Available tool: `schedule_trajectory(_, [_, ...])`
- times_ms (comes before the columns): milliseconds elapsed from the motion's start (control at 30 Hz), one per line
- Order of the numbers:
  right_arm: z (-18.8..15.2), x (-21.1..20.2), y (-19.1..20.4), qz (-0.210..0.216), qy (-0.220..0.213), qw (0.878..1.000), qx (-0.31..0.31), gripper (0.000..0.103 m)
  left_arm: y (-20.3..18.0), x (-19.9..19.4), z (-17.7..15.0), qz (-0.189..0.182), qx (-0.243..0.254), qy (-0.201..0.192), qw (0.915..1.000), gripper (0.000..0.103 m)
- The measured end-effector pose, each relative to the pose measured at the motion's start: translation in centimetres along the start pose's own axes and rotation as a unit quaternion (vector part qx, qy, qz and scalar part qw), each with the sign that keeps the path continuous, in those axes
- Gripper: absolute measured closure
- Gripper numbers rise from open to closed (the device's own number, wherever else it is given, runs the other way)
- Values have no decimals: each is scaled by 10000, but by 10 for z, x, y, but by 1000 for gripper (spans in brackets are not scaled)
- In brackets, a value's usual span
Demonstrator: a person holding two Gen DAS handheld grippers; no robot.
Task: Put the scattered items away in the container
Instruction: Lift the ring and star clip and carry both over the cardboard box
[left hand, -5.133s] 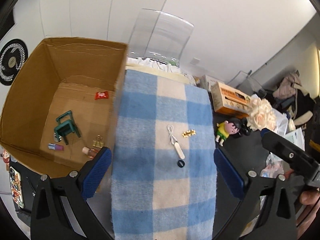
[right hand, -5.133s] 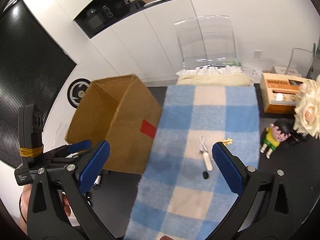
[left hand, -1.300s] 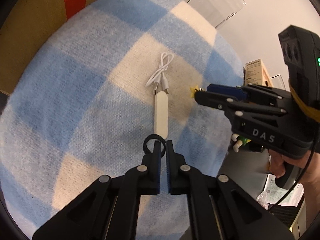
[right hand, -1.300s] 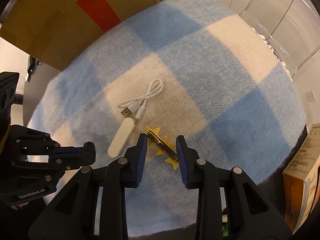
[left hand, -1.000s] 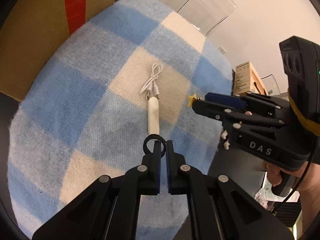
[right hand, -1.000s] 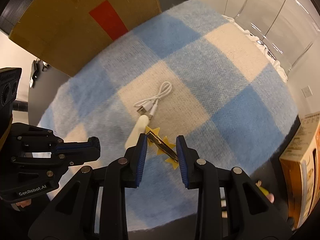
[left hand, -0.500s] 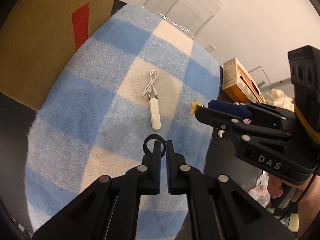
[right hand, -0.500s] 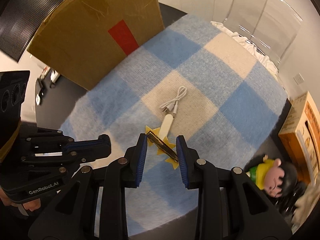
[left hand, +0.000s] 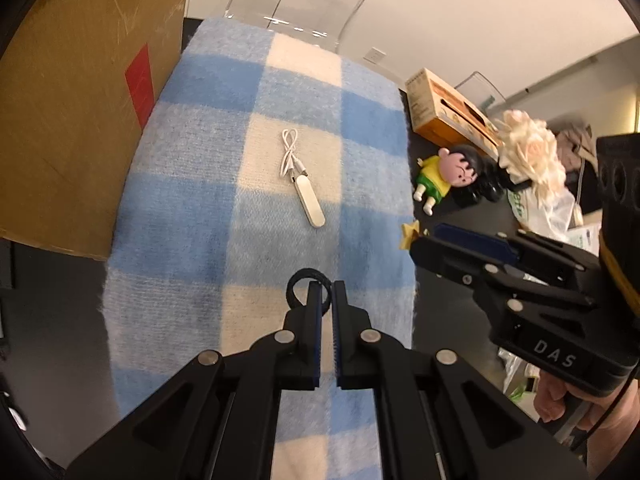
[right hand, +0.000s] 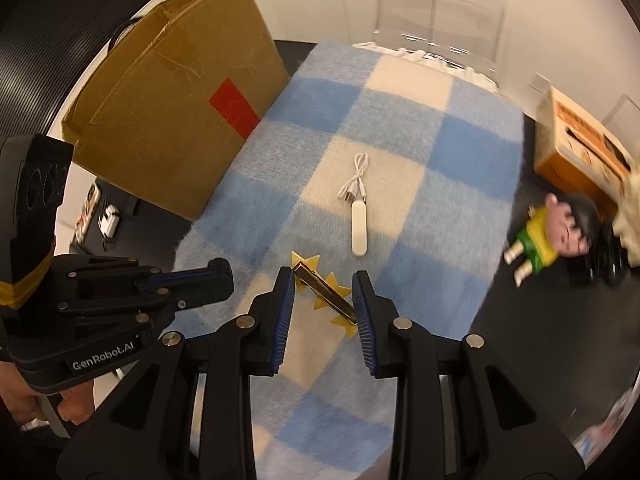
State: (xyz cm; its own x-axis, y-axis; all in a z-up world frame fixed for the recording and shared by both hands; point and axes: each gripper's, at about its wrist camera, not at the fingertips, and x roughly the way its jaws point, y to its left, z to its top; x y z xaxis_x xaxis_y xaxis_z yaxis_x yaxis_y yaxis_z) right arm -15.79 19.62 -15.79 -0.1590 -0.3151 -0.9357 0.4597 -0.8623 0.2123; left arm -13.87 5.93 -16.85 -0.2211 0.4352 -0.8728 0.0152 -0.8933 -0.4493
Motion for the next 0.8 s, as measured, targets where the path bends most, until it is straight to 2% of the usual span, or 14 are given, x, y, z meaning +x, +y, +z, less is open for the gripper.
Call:
schedule_trajectory(133, [-12, -11, 3, 2, -164, 9996, 250, 72, -5, -9, -5, -56, 43, -2, 10000, 98])
schedule_trajectory(233, [-20, -17, 6, -35, -237, 9993, 295, 72, -11, -13, -10, 100, 172, -4, 9998, 98])
schedule_trajectory(400, [-28, -31, 8, 74, -474, 9975, 510, 72, -10, -20, -12, 127, 218, 6, 9997, 98])
schedule_trajectory(600, [-34, -34, 17, -16, -566, 9953, 786, 72, -7, -32, -6, 66, 413, -36, 9991, 98])
schedule_trajectory(800, [-34, -37, 31, -181, -667, 9911, 1139, 72, -1, -40, -2, 104, 651, 99, 9978, 98])
